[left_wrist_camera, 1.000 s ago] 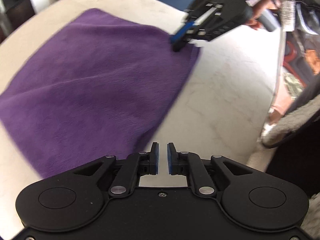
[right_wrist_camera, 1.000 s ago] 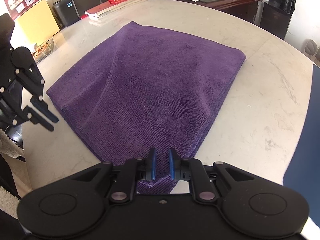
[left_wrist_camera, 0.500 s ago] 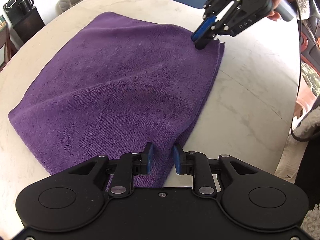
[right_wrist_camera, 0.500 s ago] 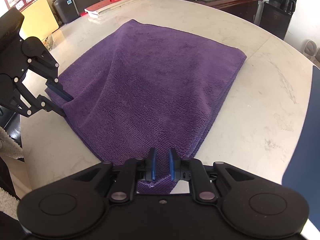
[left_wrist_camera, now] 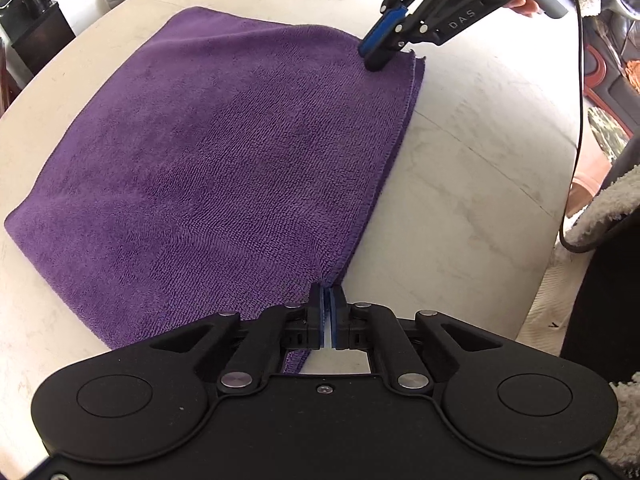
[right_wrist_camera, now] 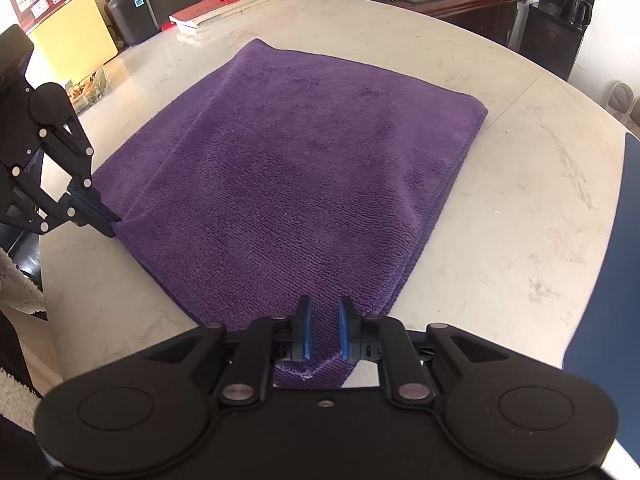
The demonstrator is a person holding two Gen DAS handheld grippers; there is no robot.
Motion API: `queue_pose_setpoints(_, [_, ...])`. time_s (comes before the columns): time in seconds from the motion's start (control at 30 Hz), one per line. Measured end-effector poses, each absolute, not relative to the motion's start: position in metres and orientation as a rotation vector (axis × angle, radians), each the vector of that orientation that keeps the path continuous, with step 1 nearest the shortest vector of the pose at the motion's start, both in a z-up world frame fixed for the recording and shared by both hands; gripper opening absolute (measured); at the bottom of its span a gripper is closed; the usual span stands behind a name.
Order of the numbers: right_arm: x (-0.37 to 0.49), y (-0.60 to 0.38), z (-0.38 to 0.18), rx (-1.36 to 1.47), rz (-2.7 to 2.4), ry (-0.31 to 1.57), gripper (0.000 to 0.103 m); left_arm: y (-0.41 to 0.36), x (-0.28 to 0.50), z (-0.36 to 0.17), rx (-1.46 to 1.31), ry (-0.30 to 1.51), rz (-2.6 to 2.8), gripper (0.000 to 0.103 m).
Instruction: Fold towel
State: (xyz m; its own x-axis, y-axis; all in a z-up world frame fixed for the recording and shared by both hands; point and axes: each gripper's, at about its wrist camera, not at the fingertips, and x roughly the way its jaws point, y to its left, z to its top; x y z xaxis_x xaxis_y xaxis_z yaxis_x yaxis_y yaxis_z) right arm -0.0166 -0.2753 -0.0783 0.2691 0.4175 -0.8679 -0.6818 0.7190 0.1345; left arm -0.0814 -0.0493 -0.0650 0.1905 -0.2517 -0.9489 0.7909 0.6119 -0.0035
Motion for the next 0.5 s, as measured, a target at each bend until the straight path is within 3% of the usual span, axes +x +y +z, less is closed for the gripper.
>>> queue_pose_setpoints(0.13, [-0.016,-0.277,-0.078,-0.287,0.756,1.062,0.012,-0.037,-0.092,-0.054,0.54,1.166,-0.741,0.016])
queue_pose_setpoints(0.5, [-0.018,-0.279,-0.079,-0.253,0.732,1.057,0.012,-0.001,-0.068,-0.067,0.347,1.181,-0.548,0.017])
